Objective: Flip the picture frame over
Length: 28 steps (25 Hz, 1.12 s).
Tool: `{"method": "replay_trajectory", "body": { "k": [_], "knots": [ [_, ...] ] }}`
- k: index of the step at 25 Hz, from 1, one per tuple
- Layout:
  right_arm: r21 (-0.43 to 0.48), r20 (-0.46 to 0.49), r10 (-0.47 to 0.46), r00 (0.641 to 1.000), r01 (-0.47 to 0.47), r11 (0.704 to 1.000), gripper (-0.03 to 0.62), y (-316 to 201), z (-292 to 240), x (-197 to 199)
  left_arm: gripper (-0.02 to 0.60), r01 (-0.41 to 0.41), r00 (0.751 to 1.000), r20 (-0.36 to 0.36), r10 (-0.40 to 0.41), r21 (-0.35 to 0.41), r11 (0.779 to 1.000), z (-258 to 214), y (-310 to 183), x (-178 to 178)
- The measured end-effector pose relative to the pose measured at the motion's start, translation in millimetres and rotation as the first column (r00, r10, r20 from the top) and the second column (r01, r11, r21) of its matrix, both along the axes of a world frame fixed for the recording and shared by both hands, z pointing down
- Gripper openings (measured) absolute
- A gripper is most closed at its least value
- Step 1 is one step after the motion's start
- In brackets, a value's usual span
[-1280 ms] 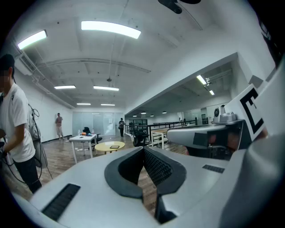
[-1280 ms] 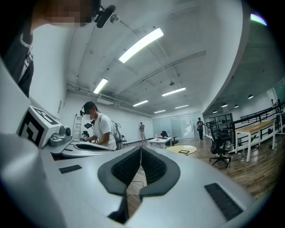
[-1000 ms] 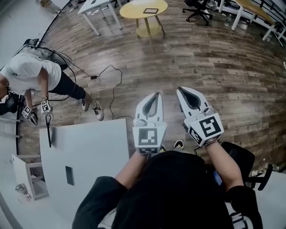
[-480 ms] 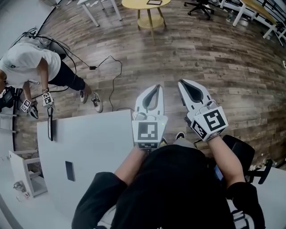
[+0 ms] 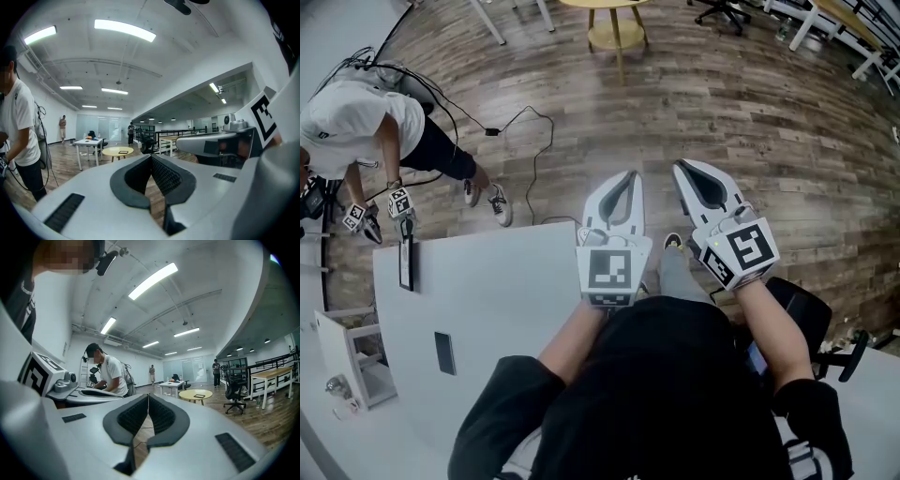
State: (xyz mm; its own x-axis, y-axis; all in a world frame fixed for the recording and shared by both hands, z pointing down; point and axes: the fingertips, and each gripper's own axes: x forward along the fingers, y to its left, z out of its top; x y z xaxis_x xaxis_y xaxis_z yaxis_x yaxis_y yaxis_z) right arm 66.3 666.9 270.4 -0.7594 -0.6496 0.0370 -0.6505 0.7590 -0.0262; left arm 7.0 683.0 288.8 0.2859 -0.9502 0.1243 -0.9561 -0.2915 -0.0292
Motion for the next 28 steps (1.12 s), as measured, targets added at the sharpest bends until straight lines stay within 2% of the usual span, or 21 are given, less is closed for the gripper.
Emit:
{"method": "replay_trajectory", "body": {
  "k": [5, 13, 21, 28],
  "knots": [
    [-0.002, 0.01, -0.021, 1.0, 0.021, 1.0, 0.02, -11, 3, -5, 0.023, -0.003, 1.0, -0.023, 0.003, -0.016, 1.0, -2, -11, 1],
    [-0.021, 0.02, -0.035, 0.999, 0.036, 0.999, 0.02, -48, 15, 4, 0.023, 0.031, 0.999, -0.009, -0.031, -0.021, 0.999, 6, -45, 6],
    [-0.031, 0.038, -0.05, 0.998, 0.051, 0.998, 0.02, -110, 18, 26, 0.023, 0.009, 1.0, 0.002, -0.009, -0.025, 1.0, 1, -109, 34],
    [-0.046, 0.06, -0.052, 0.997, 0.055, 0.997, 0.02, -172, 21, 61, 0.023, 0.017, 0.999, 0.045, -0.016, -0.04, 0.999, 6, -170, 64]
  ]
}}
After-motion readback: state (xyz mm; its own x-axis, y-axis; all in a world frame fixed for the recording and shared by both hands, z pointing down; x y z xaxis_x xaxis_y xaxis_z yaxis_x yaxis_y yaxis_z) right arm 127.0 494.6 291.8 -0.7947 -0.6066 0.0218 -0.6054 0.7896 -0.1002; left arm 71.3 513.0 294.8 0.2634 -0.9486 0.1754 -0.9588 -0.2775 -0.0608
